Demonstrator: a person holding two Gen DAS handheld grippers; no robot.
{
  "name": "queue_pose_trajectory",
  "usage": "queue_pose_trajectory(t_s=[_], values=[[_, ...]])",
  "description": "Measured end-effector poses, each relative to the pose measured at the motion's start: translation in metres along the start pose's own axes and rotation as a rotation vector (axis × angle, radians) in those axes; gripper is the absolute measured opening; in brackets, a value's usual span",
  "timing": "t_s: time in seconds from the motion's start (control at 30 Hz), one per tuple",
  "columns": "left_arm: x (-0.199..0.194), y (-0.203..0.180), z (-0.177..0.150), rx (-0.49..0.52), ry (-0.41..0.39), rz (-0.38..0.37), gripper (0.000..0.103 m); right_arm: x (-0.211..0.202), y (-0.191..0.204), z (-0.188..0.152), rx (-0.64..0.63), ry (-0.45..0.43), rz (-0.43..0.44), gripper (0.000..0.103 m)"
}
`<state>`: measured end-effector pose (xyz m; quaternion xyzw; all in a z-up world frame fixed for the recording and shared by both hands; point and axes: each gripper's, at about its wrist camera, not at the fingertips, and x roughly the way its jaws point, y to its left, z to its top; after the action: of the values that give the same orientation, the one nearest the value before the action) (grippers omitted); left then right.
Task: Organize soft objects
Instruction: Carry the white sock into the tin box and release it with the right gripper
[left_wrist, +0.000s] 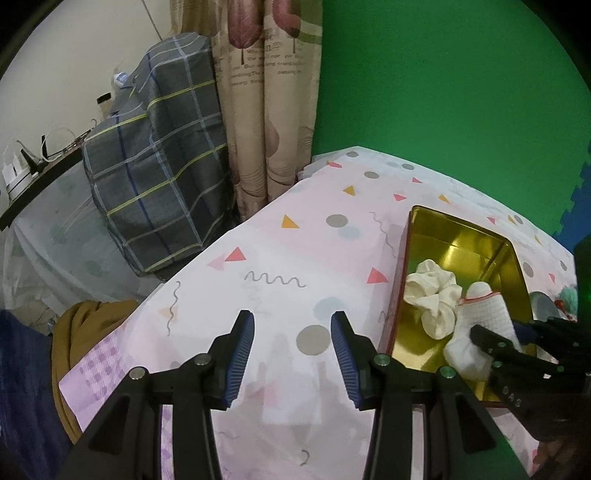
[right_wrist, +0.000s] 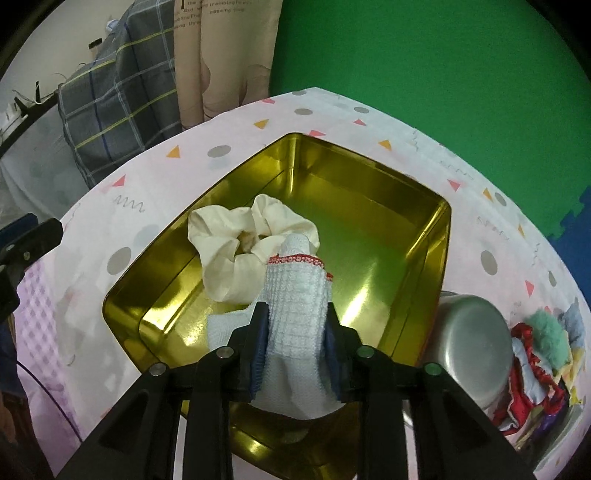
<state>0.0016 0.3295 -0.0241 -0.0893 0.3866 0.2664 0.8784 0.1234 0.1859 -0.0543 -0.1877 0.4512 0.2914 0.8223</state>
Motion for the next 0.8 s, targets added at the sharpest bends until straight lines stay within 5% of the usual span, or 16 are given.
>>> queue_pose_trajectory(t_s=[0.23,0.37,0.8], values=[[0.0,-0.006,-0.002,0.024,0.0,-0.006,0.044,-0.006,0.001,-0.002,0.003,-0.015,0.016,0.034],[0.0,-0.007,-0.002,0.029,-0.001,-0.007,0.044,-0.022,0.001,-0.005,0.014,-0.054,0.027,0.048],[-0.003,-0.018,-0.005,0.062,-0.012,-0.013,0.044,-0.083,-0.023,-0.037,0.067,-0.14,0.055,0.048]])
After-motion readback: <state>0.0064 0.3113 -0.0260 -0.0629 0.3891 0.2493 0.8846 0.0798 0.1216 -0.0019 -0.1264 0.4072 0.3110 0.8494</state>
